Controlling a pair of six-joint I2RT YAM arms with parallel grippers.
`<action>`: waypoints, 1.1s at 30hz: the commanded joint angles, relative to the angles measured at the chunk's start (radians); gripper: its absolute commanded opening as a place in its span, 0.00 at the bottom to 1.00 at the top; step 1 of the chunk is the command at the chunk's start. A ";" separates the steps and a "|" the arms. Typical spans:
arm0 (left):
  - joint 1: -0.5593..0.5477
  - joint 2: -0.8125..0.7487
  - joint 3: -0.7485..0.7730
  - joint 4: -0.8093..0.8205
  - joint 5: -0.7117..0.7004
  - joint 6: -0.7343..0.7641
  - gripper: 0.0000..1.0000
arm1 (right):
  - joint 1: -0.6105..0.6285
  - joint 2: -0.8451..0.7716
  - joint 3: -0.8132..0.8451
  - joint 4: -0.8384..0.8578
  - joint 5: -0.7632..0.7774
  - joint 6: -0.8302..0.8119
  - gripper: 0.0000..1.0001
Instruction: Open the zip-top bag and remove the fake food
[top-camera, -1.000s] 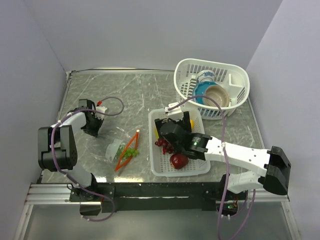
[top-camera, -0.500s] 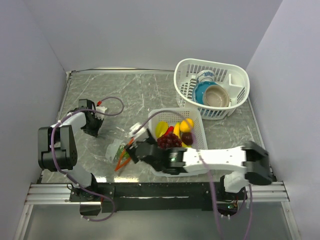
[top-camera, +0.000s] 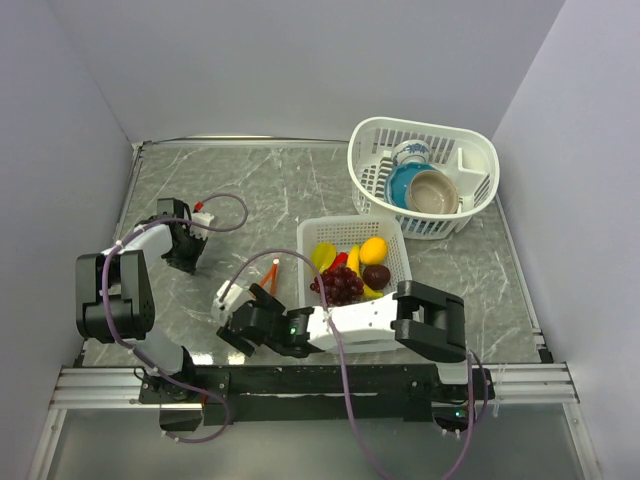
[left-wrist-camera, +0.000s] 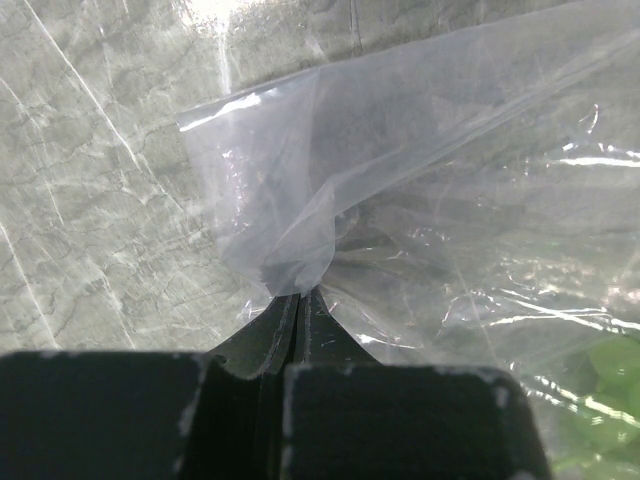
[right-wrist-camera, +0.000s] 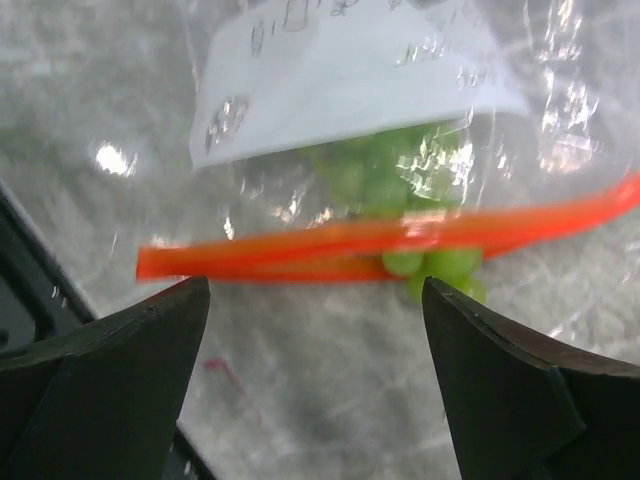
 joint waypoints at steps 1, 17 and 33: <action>0.010 0.049 -0.038 -0.067 -0.028 0.028 0.01 | -0.071 0.040 0.051 0.066 -0.008 -0.024 0.95; 0.008 0.068 -0.036 -0.058 -0.031 0.030 0.01 | -0.147 0.148 0.147 0.073 -0.195 -0.004 0.90; 0.010 0.023 -0.030 -0.082 -0.020 0.034 0.01 | -0.140 0.140 0.122 0.060 -0.183 0.044 0.57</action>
